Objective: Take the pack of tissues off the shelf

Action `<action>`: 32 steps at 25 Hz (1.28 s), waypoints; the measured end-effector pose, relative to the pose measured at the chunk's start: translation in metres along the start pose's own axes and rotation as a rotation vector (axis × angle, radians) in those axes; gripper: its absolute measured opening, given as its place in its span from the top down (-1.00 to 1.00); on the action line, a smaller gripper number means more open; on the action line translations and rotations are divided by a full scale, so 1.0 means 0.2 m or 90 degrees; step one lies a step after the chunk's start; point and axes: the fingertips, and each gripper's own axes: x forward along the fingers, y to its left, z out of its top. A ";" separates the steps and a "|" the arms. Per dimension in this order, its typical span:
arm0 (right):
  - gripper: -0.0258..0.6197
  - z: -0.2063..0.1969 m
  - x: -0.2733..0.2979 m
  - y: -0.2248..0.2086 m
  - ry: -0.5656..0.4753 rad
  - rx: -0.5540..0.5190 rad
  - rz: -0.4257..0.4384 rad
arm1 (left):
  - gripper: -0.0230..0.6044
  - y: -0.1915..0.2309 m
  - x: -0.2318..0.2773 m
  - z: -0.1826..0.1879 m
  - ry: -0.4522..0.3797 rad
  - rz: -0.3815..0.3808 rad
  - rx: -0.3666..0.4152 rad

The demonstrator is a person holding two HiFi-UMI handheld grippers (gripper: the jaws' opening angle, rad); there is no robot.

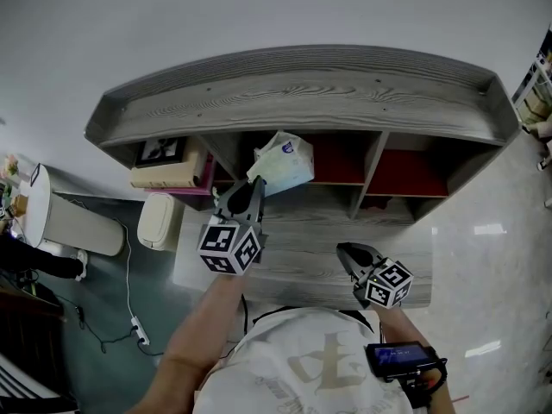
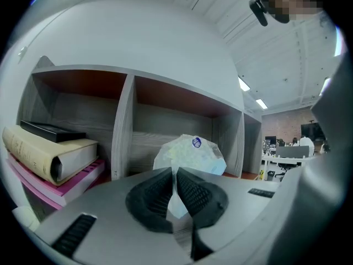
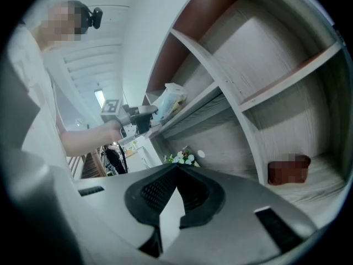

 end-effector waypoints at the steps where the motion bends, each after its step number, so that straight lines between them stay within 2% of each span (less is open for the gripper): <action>1: 0.91 0.00 0.00 0.00 0.001 0.000 0.002 | 0.89 -0.01 -0.01 0.00 -0.001 -0.001 0.001; 10: 0.90 0.00 -0.03 -0.03 0.008 0.001 0.026 | 0.89 -0.07 -0.06 -0.01 -0.006 0.015 0.017; 32: 0.90 -0.11 -0.11 -0.03 0.050 0.011 0.100 | 0.89 -0.10 -0.29 -0.05 -0.012 0.110 0.011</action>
